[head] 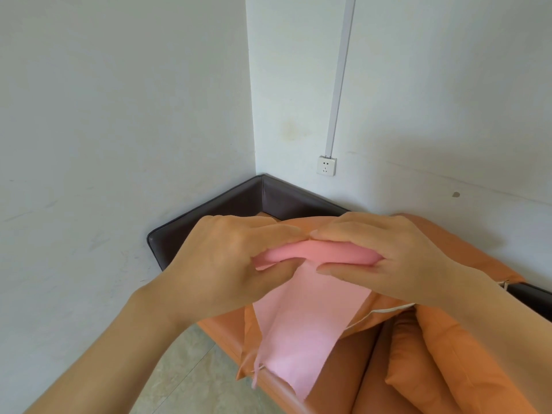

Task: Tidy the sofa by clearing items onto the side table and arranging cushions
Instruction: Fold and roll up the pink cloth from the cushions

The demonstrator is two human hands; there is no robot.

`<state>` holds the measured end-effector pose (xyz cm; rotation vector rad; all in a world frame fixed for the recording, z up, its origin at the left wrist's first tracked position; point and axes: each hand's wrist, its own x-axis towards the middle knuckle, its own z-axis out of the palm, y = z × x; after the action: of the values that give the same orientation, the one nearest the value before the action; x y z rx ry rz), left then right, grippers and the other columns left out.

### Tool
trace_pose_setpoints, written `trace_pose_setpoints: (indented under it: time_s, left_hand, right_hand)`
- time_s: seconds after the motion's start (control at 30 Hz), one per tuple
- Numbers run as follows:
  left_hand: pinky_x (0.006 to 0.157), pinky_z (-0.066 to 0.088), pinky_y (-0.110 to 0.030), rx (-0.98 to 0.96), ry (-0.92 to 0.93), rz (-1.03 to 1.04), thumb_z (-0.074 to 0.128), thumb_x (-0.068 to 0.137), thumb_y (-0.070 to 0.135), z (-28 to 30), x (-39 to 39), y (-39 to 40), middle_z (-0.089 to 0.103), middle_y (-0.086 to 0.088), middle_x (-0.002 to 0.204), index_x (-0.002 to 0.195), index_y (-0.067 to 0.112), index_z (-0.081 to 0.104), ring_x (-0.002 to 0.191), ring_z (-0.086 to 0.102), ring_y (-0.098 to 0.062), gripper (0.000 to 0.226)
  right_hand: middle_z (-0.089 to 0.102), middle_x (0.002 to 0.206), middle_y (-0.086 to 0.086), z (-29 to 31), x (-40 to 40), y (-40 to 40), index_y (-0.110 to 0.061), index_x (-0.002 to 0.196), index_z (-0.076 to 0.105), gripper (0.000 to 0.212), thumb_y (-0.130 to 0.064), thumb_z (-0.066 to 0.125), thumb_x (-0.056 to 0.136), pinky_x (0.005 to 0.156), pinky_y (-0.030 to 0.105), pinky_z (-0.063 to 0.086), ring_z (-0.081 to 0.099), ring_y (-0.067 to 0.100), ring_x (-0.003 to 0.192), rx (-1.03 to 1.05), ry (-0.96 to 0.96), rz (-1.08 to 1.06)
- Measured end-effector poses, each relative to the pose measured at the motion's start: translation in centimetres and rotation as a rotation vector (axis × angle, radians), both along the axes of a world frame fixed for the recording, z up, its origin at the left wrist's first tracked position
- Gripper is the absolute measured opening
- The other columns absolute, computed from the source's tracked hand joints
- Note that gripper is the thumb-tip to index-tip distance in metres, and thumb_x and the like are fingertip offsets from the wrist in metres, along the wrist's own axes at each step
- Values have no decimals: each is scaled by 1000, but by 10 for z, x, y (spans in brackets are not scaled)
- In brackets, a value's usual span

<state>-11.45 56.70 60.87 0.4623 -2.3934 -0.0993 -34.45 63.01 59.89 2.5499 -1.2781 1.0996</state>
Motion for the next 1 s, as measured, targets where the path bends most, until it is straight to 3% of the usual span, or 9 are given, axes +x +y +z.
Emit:
trace_pose_setpoints:
  time_s: [0.07,0.2,0.33,0.47,0.6,0.7,0.77,0.9,1.0]
  left_hand:
    - [42,40,-31,-89,-41,41,58,90,38,1,-1,2,65,12,73,107,28,73,58,49,-4,25]
    - [39,36,-27,-253,-83,72,63,88,42,0,-1,4,64,11,72,110,21,71,57,56,-10,32]
    - [38,34,-26,-234,-74,68,62,87,37,-2,-1,-1,60,12,69,107,25,71,54,50,-9,25]
    - [46,45,-31,-23,-22,18,59,87,39,-1,0,-1,65,13,75,113,32,69,59,54,-6,29]
    - [43,42,-31,-97,-81,59,62,85,43,2,-1,2,66,14,76,116,38,65,57,57,-10,32]
    - [40,39,-31,-173,-110,111,65,82,43,2,-2,4,65,12,72,120,42,55,54,54,-12,39]
    - [39,38,-30,-169,-90,114,62,83,41,2,-2,4,63,11,68,113,39,63,52,50,-12,31]
    - [43,41,-33,-23,-63,75,58,84,40,2,-4,1,61,12,65,101,34,71,52,48,-11,22]
    - [45,42,-34,-20,-56,68,60,85,40,1,-6,-1,64,12,69,103,34,71,54,51,-11,22]
  right_hand:
    - [70,102,-10,4,1,1,-22,114,67,31,-32,70,84,78,20,51,65,5,94,101,-113,31]
    - [69,108,-21,14,1,4,-31,111,67,27,-30,71,85,79,6,44,64,-5,97,358,-263,63]
    - [67,110,-19,13,3,3,-27,114,67,37,-37,75,80,80,9,45,63,-3,99,260,-164,8]
    - [63,111,-15,8,6,3,-27,116,62,41,-45,70,80,79,27,52,62,5,101,41,-19,-32]
    - [69,101,-15,15,3,4,-25,106,70,28,-33,75,79,77,15,49,65,1,92,190,-166,6]
    - [70,99,-24,19,0,7,-33,103,70,25,-31,76,79,75,6,45,65,-5,91,358,-256,25]
    - [69,99,-26,19,-2,8,-35,104,69,26,-32,76,78,74,5,45,66,-5,91,399,-283,39]
    - [67,103,-19,16,-1,9,-28,113,67,43,-41,79,74,77,12,45,64,3,92,175,-142,-22]
    - [66,100,-9,14,0,7,-17,105,71,35,-35,78,76,80,20,48,62,7,92,45,-99,-14]
